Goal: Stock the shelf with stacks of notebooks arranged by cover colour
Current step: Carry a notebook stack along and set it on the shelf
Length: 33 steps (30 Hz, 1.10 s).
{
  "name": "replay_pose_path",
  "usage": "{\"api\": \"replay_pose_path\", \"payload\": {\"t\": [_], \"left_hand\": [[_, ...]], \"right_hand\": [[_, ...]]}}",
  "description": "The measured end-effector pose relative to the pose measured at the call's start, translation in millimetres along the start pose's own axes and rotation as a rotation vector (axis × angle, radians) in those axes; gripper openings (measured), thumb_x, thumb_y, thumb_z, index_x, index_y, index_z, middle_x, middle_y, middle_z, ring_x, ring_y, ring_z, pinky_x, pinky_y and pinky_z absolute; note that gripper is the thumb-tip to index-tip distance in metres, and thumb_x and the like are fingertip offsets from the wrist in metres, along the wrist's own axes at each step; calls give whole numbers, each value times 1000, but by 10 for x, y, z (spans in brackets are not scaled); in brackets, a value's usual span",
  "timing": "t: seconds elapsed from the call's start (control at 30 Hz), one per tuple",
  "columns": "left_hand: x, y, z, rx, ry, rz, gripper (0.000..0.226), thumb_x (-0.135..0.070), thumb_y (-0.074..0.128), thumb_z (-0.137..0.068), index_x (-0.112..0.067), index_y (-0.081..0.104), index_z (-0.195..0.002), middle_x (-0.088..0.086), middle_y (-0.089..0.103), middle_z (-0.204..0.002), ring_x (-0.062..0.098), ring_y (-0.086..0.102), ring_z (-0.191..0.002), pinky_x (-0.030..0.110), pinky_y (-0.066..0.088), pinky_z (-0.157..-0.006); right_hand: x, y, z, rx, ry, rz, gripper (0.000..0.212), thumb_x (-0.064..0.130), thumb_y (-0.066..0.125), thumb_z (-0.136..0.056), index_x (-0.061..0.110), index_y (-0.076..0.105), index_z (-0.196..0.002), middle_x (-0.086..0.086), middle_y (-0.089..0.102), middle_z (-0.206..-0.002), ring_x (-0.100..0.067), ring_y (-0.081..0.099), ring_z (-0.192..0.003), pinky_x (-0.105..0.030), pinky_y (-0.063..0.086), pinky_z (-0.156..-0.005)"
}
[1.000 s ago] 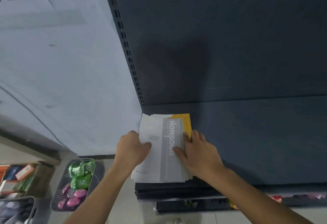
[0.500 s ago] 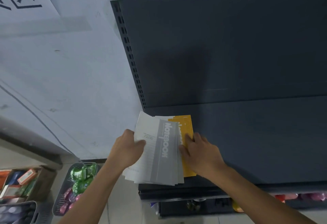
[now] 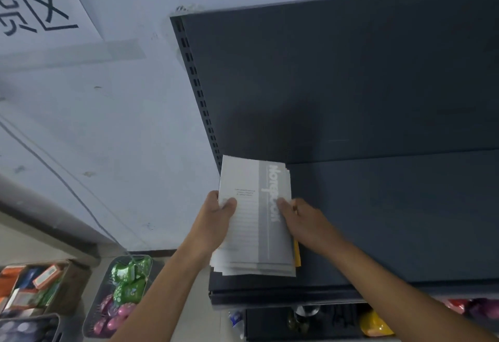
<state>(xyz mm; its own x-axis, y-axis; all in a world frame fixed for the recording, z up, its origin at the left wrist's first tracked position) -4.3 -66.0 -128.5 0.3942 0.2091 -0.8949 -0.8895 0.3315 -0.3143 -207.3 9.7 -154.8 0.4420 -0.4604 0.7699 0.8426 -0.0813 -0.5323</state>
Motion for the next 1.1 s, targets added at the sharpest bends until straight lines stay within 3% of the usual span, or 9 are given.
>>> {"api": "replay_pose_path", "payload": {"t": [0.1, 0.2, 0.33, 0.4, 0.53, 0.73, 0.87, 1.0, 1.1], "left_hand": [[-64, 172, -8, 84, -4, 99, 20, -33, 53, -104, -26, 53, -122, -4, 69, -114, 15, 70, -97, 40, 59, -86], [-196, 327, -22, 108, 131, -217, 30, -35, 47, -105, -25, 51, -133, -6, 65, -119, 15, 64, -103, 38, 54, -90], [-318, 500, -1, 56, 323, -576, 21, -31, 42, -104, -19, 56, -111, -8, 60, -84, 8, 58, -72, 22, 38, -55], [-384, 600, 19, 42, 379, -652, 20, -31, 43, -104, -15, 55, -105, -9, 54, -76, 7, 52, -65, 21, 32, -51], [-497, 828, 92, 70, 440, -639, 25, -32, 44, -104, -20, 56, -122, -11, 55, -92, 2, 49, -67, 20, 36, -57], [-712, 1283, 236, 110, 494, -657, 28, -34, 48, -104, -17, 56, -124, -12, 58, -88, 2, 53, -69, 15, 34, -53], [-954, 1793, 381, 139, 533, -702, 34, -36, 47, -103, -17, 52, -131, 3, 68, -113, 18, 63, -88, 34, 54, -73], [-1195, 2483, 570, 164, 567, -674, 35, -36, 48, -101, -19, 51, -132, 5, 66, -114, 16, 56, -82, 30, 45, -67], [-1370, 3069, 752, 167, 584, -686, 33, -36, 49, -101, -18, 51, -128, 0, 62, -102, 9, 50, -73, 29, 40, -63]], "right_hand": [[22, -173, 56, -82, 24, -191, 39, 60, 54, -93, 23, 62, -101, 10, 68, -98, -4, 65, -85, -24, 50, -66], [12, -380, 162, -167, 42, -151, 27, 43, 64, -94, 16, 65, -99, 4, 70, -93, -5, 65, -77, -19, 53, -62], [-65, -610, 327, -247, 109, -39, 34, 35, 63, -95, 2, 63, -97, -15, 70, -88, -16, 63, -70, -30, 52, -64], [-95, -721, 421, -274, 134, -76, 35, 33, 63, -95, -2, 62, -97, -19, 72, -95, -19, 65, -72, -33, 55, -68], [-184, -899, 596, -336, 162, -28, 30, 30, 63, -97, 3, 60, -85, -10, 74, -84, -10, 69, -67, -23, 53, -61], [-412, -1304, 822, -405, 136, 63, 23, 23, 62, -98, 5, 59, -84, 7, 64, -68, 13, 59, -51, -6, 37, -42], [-702, -1745, 979, -449, 146, 120, 24, 26, 61, -99, 9, 56, -83, 5, 62, -73, 1, 60, -54, -9, 37, -42], [-1128, -2322, 1123, -475, 152, 180, 22, 30, 59, -99, 14, 54, -85, 3, 61, -79, -5, 57, -67, -17, 36, -49], [-1514, -2800, 1263, -493, 158, 229, 25, 31, 58, -100, 14, 50, -84, 0, 58, -79, -10, 54, -68, -23, 33, -50]]}}
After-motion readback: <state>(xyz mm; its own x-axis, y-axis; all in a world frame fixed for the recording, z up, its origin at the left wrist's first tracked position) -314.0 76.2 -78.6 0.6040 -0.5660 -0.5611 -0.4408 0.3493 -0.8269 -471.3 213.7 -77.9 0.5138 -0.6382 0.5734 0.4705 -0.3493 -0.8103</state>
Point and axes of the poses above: each hand's wrist, its own z-axis away from the middle knuckle, its own y-axis out of the palm, x = y × z, the point moved 4 cm from there along -z, towards the middle knuckle
